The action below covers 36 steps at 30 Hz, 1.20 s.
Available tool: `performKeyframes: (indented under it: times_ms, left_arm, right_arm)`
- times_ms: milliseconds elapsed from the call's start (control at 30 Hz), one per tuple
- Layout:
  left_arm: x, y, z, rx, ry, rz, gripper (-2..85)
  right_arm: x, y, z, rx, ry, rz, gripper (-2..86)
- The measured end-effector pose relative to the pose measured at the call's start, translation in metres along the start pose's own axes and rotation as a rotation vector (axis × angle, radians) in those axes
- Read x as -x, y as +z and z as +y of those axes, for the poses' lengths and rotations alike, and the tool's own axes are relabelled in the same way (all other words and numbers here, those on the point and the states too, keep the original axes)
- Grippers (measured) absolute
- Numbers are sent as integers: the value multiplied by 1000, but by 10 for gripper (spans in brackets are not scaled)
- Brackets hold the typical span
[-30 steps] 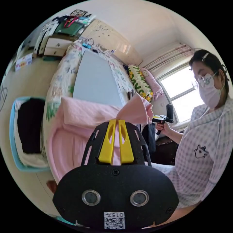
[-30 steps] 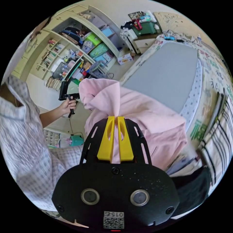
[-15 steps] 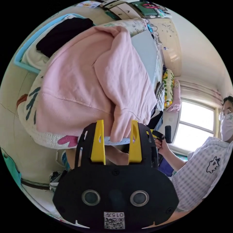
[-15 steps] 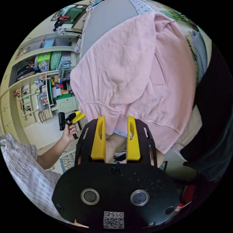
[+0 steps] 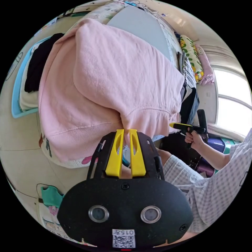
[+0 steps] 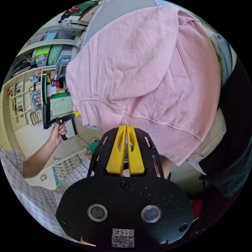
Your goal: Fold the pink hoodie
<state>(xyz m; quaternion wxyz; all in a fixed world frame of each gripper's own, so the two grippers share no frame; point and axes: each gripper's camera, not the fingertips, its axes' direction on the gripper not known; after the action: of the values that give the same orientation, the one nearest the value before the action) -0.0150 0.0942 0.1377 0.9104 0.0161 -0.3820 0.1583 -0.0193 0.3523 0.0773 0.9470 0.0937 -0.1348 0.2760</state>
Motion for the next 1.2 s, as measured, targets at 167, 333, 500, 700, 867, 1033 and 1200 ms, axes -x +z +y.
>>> performKeyframes:
  times_ms: [167,333,500,700,867,1033,1200]
  left_arm:
    - [-36,-26,-31,8,225,-278,54]
    - [-118,-7,-112,-53,523,-244,94]
    - [-239,77,-209,1,820,-197,142]
    - [-329,187,-313,189,798,-155,144]
    - [-356,254,-343,346,768,-318,122]
    - [-359,269,-354,389,725,-324,78]
    - [-373,269,-351,405,786,-340,54]
  right_arm:
    - [63,-84,94,-263,-121,730,28]
    - [11,-95,114,-148,94,384,86]
    - [-22,-106,142,-199,230,232,103]
    - [-8,-121,170,-240,255,321,98]
    - [-18,-135,197,-278,332,265,108]
    - [-36,-139,200,-263,331,216,106]
    - [-41,-153,207,-258,315,245,93]
